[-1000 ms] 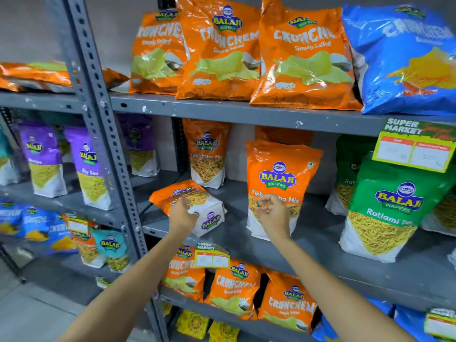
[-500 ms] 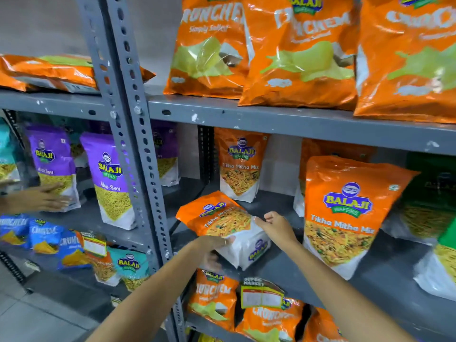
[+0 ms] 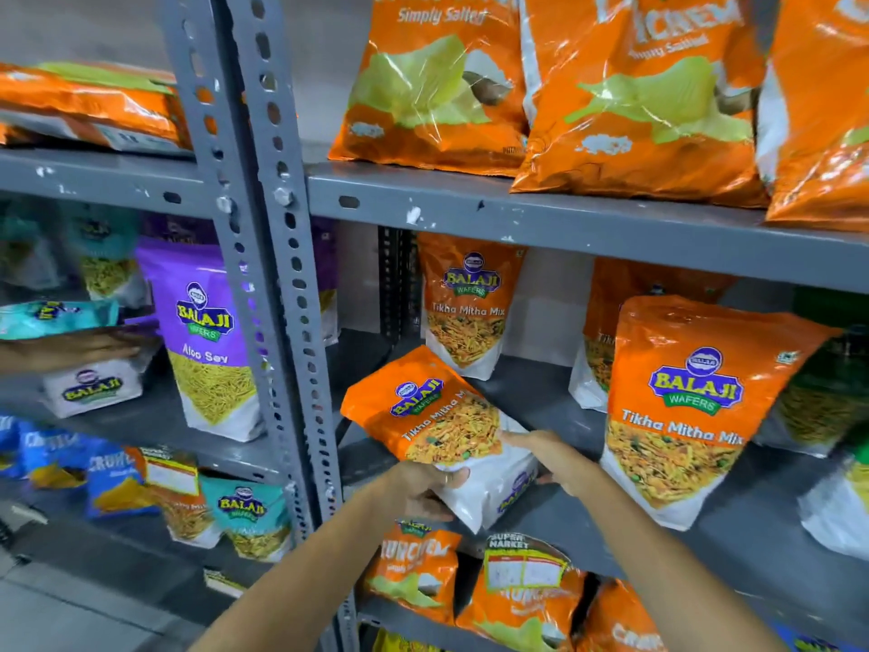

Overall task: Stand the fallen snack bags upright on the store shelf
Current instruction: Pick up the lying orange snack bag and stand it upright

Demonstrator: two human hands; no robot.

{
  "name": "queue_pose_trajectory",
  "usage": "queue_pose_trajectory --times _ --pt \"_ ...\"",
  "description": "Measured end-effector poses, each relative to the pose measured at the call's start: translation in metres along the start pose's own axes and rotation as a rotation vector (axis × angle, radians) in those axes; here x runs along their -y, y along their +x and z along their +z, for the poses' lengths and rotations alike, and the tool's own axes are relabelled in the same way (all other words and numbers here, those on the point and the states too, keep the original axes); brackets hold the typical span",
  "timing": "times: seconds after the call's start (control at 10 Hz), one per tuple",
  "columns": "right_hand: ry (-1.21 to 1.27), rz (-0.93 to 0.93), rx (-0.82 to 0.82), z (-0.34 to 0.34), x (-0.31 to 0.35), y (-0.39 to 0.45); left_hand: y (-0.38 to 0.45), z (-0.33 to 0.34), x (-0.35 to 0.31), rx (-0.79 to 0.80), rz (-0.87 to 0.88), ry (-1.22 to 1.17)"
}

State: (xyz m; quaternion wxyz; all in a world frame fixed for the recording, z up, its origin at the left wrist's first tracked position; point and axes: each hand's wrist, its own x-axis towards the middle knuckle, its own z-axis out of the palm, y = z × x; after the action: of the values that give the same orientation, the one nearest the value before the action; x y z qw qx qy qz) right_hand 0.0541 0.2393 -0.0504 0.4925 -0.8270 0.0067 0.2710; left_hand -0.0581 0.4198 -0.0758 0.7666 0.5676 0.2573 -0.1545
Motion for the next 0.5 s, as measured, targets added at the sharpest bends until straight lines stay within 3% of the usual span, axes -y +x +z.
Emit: queue_pose_trajectory --times 0.1,0.2,0.5 --pt "0.029 -0.008 0.006 -0.003 -0.009 -0.01 -0.031 0.016 -0.002 0.015 0.048 -0.038" --pt "0.108 -0.048 0.035 -0.007 -0.025 -0.03 -0.04 0.024 0.009 0.001 0.213 -0.043" --pt "0.107 -0.309 -0.007 -0.006 -0.059 -0.087 -0.087 0.028 0.016 -0.076 0.43 0.204"
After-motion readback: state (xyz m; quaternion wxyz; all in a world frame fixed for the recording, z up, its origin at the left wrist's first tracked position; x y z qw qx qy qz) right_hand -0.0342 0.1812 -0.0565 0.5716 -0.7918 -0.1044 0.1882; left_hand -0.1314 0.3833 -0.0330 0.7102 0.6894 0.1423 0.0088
